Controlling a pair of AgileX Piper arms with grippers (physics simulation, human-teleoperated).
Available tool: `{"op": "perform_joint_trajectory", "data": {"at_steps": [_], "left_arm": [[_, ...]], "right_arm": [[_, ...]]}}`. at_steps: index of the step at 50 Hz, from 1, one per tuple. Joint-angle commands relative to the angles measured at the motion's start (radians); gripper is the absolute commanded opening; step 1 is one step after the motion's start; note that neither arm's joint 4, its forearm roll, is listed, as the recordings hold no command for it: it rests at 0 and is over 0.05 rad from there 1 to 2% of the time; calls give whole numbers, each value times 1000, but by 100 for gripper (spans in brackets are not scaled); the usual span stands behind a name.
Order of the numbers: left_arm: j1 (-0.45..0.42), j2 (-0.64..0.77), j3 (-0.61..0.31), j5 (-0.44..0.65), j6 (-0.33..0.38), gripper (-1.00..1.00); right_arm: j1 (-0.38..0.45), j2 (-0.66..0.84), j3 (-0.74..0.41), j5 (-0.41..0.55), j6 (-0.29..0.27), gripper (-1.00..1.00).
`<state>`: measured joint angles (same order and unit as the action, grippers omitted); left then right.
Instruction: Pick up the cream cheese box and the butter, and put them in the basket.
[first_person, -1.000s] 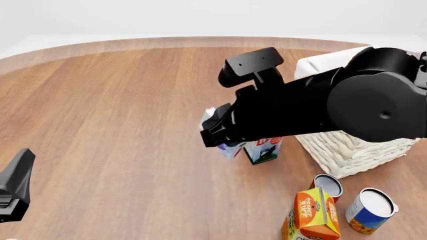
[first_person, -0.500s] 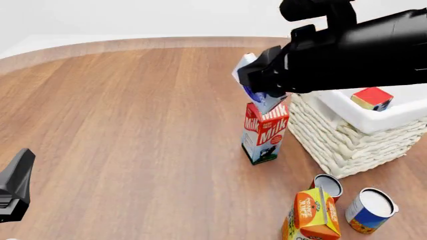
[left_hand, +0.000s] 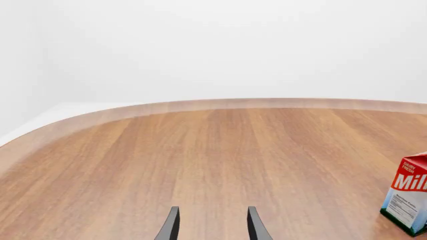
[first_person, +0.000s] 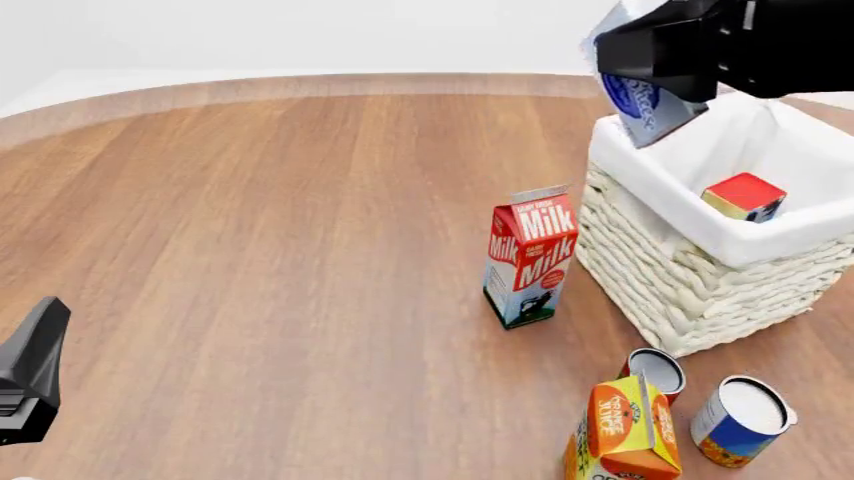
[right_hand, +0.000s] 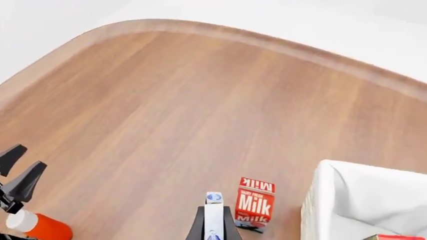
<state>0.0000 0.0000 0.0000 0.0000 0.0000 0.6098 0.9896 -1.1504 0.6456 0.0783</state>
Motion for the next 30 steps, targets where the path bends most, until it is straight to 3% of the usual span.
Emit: {"op": "perform_joint_trajectory", "data": {"at_steps": [1, 9, 30], "left_arm": [[0, 0, 0, 0, 0, 100], [0, 0, 0, 0, 0, 100], [0, 0, 0, 0, 0, 100]], "right_arm": [[-98, -67, -27, 42, -5, -100], [-171, -109, -55, 83, -17, -100], [-371, -167, -4, 69, -21, -100]]}}
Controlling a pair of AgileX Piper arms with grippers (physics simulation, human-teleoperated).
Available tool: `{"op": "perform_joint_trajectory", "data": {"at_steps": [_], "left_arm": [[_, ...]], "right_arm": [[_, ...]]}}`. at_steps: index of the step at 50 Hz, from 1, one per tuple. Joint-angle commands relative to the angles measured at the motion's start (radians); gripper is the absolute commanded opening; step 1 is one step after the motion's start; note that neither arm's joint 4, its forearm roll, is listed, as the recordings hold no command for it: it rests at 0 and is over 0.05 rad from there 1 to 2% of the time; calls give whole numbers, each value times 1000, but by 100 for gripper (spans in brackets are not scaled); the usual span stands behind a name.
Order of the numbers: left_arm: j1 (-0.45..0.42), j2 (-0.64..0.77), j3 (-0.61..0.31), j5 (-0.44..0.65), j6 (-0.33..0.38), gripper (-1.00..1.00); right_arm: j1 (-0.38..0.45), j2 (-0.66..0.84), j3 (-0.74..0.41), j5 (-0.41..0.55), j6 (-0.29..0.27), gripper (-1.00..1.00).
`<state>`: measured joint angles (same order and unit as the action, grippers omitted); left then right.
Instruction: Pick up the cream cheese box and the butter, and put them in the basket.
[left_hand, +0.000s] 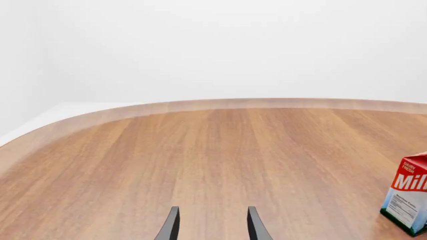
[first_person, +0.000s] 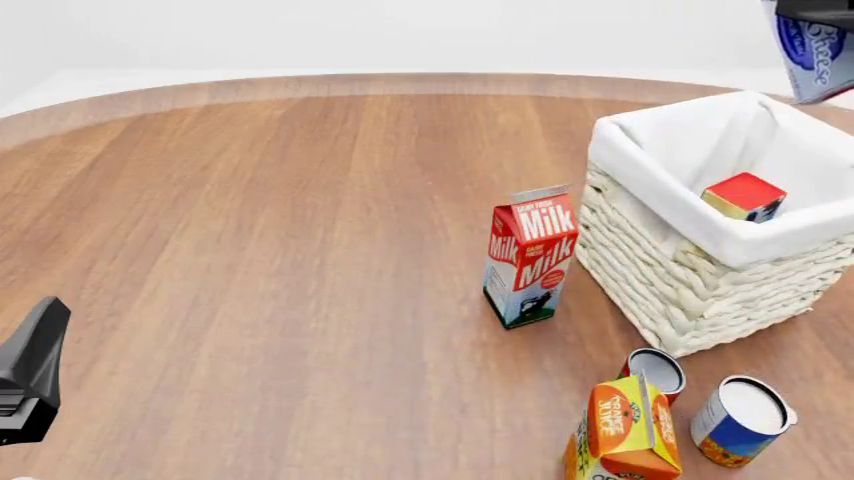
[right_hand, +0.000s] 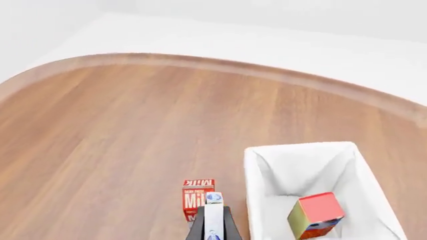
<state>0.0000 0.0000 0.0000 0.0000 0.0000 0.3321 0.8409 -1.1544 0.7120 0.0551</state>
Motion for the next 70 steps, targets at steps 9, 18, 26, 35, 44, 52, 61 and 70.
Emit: {"op": "perform_joint_trajectory", "data": {"at_steps": [9, 18, 26, 35, 44, 52, 61, 70], "left_arm": [[0, 0, 0, 0, 0, 100], [0, 0, 0, 0, 0, 100], [0, 0, 0, 0, 0, 100], [0, 0, 0, 0, 0, 100], [0, 0, 0, 0, 0, 100], [0, 0, 0, 0, 0, 100], [0, 0, 0, 0, 0, 100], [0, 0, 0, 0, 0, 100]], "right_arm": [[-163, 6, -2, 1, -19, -100], [-212, 24, 16, -22, -9, -100], [-251, 51, 46, -64, 2, -100], [-256, 67, 71, -94, 2, -100], [-261, 79, 95, -105, -1, -100], [-265, 90, 122, -131, 3, -100], [-266, 110, 116, -138, 1, -100], [-269, 149, 117, -175, -1, -100]]}}
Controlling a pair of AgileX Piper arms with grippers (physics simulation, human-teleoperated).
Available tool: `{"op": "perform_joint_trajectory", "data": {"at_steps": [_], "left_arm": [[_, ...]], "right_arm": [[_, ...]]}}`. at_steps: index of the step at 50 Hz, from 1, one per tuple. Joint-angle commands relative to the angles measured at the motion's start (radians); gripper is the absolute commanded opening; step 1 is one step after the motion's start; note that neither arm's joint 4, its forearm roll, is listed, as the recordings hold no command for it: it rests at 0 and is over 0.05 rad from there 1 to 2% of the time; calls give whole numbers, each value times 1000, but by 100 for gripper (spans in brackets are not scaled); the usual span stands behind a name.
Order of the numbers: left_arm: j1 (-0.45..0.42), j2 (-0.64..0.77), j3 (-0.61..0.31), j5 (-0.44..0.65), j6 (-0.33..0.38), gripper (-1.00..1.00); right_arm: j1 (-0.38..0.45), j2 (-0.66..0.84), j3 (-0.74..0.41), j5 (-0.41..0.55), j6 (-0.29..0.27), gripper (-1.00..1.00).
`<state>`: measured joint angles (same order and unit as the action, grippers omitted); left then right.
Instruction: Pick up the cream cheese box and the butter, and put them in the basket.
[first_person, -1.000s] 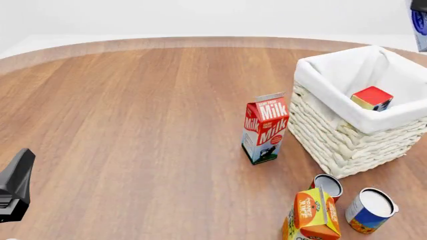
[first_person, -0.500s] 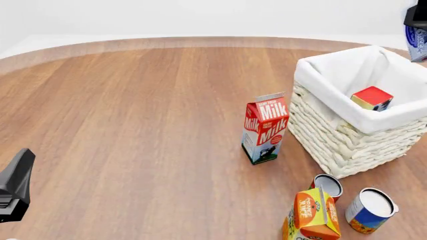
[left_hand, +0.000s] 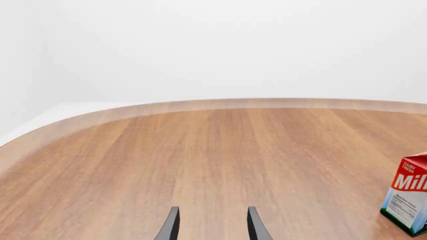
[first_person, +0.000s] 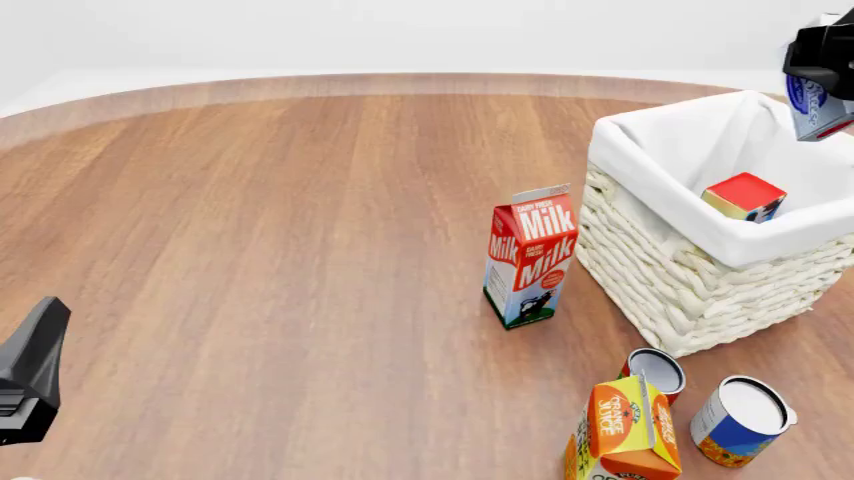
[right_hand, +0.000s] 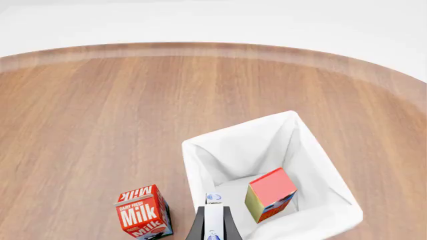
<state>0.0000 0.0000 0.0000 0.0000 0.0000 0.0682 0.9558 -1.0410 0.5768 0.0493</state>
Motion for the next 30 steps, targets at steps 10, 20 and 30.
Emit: {"op": "perform_joint_trajectory", "data": {"at_steps": [10, 20, 30], "left_arm": [[0, 0, 0, 0, 0, 100], [0, 0, 0, 0, 0, 100], [0, 0, 0, 0, 0, 100]], "right_arm": [[-10, 83, -8, -54, 4, -100], [-10, 133, -15, -75, -4, -100], [-21, 162, -9, -103, -15, -100]]}}
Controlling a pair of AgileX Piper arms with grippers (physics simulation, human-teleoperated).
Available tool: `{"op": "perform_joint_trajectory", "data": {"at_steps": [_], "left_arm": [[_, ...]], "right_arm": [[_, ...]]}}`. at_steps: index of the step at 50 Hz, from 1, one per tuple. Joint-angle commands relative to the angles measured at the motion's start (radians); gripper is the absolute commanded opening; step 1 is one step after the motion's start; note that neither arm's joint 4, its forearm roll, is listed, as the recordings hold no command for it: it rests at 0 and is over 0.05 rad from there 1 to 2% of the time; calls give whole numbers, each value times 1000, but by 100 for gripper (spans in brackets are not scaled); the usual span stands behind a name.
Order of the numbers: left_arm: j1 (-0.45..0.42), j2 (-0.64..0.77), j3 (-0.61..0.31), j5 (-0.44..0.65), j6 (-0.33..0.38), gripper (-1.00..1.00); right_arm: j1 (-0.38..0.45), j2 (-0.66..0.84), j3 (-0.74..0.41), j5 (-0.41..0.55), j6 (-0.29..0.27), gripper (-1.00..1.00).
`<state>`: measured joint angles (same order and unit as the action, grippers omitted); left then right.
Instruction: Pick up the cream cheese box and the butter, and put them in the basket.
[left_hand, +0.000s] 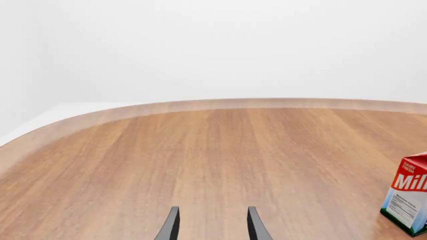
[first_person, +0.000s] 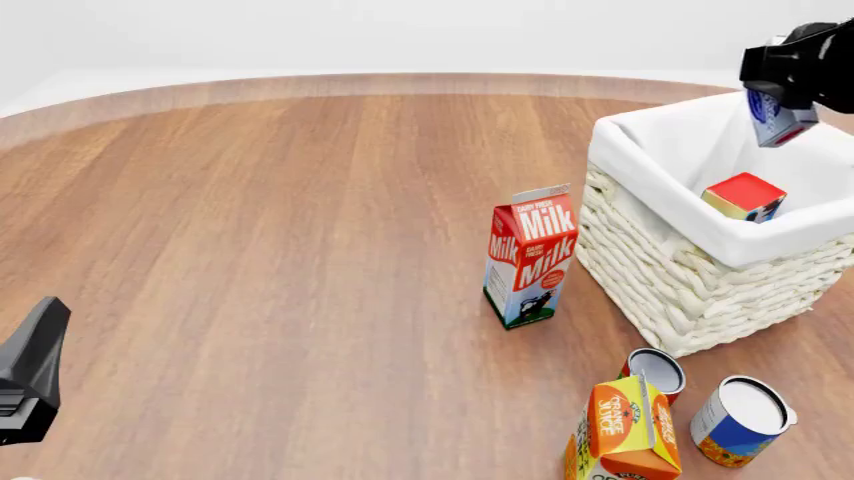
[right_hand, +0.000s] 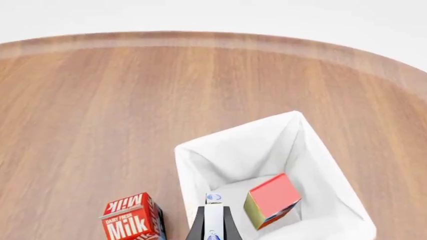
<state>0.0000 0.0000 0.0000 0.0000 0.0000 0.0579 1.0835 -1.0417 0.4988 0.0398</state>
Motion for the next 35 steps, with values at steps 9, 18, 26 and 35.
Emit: {"op": "perform_joint_trajectory", "data": {"at_steps": [9, 18, 26, 35], "left_arm": [[0, 0, 0, 0, 0, 100], [0, 0, 0, 0, 0, 100], [0, 0, 0, 0, 0, 100], [0, 0, 0, 0, 0, 100]], "right_arm": [[-7, 70, -26, -42, -1, -100], [-16, 101, -23, -66, -4, -100], [-18, 121, -12, -87, -6, -100], [-30, 151, -12, -102, -5, -100]]}}
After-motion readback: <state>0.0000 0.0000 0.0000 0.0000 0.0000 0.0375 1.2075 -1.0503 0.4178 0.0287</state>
